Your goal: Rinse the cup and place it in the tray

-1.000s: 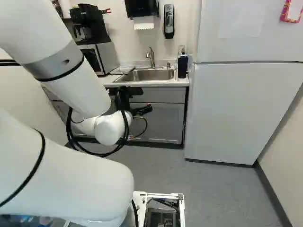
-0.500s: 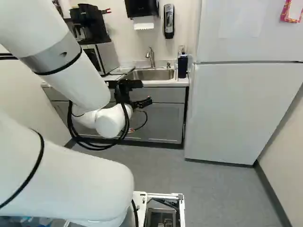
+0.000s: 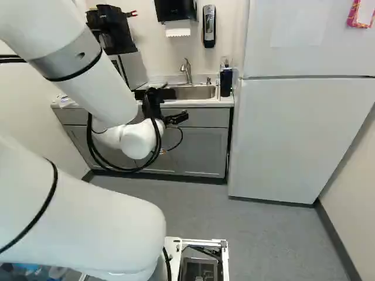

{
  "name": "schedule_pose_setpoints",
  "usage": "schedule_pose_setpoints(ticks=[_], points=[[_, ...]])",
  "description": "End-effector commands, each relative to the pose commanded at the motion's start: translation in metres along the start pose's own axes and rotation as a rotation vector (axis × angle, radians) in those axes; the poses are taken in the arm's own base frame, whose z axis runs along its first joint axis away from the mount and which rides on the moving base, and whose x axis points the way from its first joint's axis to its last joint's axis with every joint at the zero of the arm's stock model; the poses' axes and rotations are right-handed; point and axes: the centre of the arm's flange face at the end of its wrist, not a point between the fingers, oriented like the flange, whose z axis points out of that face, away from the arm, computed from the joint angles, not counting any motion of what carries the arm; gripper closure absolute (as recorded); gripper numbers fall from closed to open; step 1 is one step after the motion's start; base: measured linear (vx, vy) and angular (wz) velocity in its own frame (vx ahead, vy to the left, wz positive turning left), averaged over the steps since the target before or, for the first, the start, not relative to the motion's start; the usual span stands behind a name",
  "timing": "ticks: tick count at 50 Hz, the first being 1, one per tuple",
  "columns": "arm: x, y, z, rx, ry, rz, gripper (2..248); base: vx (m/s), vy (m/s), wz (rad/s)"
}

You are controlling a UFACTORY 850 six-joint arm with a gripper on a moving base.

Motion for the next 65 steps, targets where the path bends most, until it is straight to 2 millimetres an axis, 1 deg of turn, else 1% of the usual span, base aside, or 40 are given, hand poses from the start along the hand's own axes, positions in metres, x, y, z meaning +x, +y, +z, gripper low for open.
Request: schedule_pose_setpoints(ticks=[65], points=[[0.074,0.0,0.058,0.0,0.043,0.0,3,0.0,0.0,0.0]])
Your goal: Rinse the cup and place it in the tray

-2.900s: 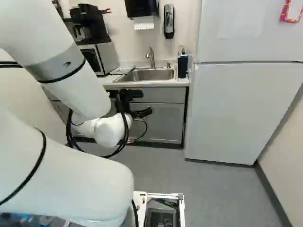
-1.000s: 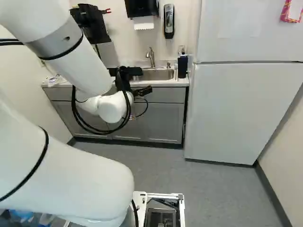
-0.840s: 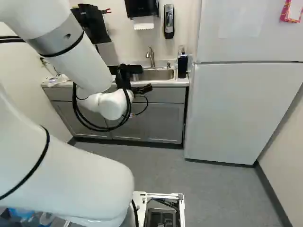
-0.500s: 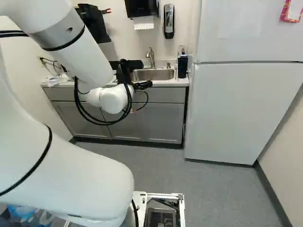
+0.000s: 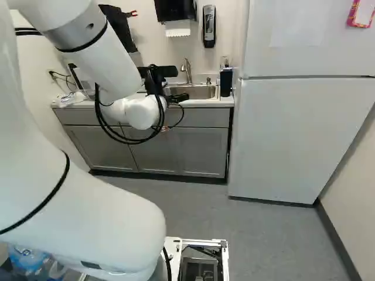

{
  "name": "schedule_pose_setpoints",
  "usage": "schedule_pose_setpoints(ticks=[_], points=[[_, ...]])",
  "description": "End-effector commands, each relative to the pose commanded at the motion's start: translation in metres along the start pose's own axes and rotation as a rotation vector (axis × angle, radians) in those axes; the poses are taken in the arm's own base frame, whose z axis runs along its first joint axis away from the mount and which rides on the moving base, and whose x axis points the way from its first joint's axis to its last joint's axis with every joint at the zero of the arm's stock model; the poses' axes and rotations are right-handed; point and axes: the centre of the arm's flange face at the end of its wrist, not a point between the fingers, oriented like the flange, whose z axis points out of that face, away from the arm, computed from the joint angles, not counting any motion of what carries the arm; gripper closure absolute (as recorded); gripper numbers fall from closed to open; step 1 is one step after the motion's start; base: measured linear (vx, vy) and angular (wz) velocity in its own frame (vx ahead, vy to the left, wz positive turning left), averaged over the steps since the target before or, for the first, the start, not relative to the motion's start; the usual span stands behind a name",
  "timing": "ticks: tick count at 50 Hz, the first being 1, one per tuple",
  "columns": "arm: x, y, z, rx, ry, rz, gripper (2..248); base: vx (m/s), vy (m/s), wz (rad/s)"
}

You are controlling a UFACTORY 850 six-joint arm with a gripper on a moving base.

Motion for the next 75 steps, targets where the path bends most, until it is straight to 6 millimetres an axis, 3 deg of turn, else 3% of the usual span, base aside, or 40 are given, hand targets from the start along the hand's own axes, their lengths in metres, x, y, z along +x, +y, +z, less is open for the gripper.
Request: schedule_pose_setpoints(ticks=[75], points=[[0.08,0.0,0.067,0.0,0.02,0.0,3,0.0,0.0,0.0]])
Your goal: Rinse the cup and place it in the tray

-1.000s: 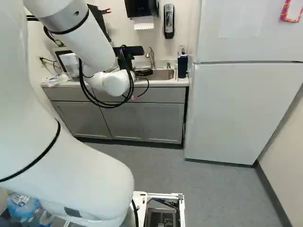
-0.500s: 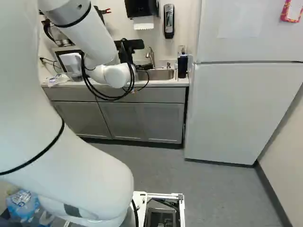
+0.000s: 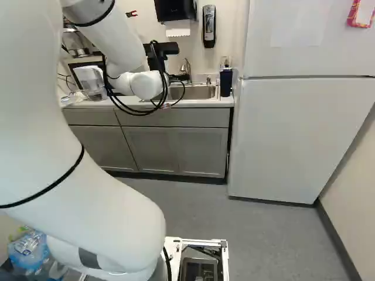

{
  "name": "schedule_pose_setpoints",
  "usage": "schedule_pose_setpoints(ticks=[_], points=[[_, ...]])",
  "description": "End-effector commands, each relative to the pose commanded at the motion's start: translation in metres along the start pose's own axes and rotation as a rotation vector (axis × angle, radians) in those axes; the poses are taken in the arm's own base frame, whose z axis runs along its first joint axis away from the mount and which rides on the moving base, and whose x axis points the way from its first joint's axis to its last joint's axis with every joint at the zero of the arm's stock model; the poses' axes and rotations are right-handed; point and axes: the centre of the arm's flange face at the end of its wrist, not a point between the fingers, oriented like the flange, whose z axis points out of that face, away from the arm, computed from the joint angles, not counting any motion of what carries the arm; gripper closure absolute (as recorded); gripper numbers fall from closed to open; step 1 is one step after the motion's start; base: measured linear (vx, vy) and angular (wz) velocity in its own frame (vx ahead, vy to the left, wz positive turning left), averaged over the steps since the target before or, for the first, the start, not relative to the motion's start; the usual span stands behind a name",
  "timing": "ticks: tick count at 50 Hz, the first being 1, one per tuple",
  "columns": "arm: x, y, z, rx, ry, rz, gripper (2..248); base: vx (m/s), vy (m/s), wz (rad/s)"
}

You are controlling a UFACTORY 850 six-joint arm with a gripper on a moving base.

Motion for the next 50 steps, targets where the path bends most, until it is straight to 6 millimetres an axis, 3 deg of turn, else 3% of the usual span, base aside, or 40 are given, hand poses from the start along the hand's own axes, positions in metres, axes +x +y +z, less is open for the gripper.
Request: schedule_pose_setpoints(ticks=[50], points=[[0.044,0.0,0.016,0.0,-0.037,0.0,3,0.0,0.0,0.0]])
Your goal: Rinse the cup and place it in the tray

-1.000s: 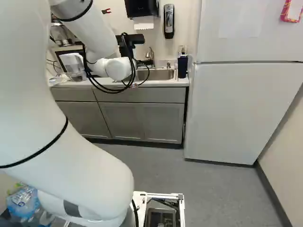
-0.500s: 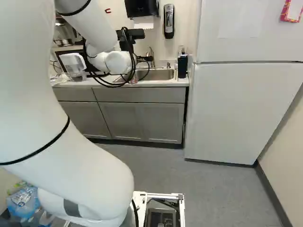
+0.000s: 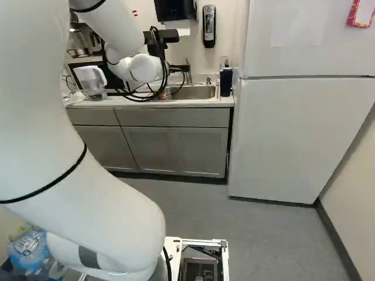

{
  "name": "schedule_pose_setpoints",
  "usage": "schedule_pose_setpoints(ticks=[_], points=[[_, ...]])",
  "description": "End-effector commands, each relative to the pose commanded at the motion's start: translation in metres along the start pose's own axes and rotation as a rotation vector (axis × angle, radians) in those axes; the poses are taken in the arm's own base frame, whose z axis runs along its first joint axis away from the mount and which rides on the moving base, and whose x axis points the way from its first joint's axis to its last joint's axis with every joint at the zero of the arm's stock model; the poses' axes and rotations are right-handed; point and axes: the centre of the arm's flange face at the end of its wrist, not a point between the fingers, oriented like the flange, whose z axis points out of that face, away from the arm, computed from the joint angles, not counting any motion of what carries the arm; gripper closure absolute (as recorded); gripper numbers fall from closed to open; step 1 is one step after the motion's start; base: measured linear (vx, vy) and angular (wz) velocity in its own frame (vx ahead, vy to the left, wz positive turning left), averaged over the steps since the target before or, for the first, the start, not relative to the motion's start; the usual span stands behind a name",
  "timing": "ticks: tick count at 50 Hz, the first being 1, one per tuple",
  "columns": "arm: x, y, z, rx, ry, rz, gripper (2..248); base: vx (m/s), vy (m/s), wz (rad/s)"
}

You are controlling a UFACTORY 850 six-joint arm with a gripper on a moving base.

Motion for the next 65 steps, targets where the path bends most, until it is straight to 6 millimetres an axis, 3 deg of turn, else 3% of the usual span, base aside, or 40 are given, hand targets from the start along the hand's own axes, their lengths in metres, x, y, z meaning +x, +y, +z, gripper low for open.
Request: schedule_pose_setpoints(ticks=[65], points=[[0.058,0.0,-0.004,0.0,-0.017,0.0,3,0.0,0.0,0.0]])
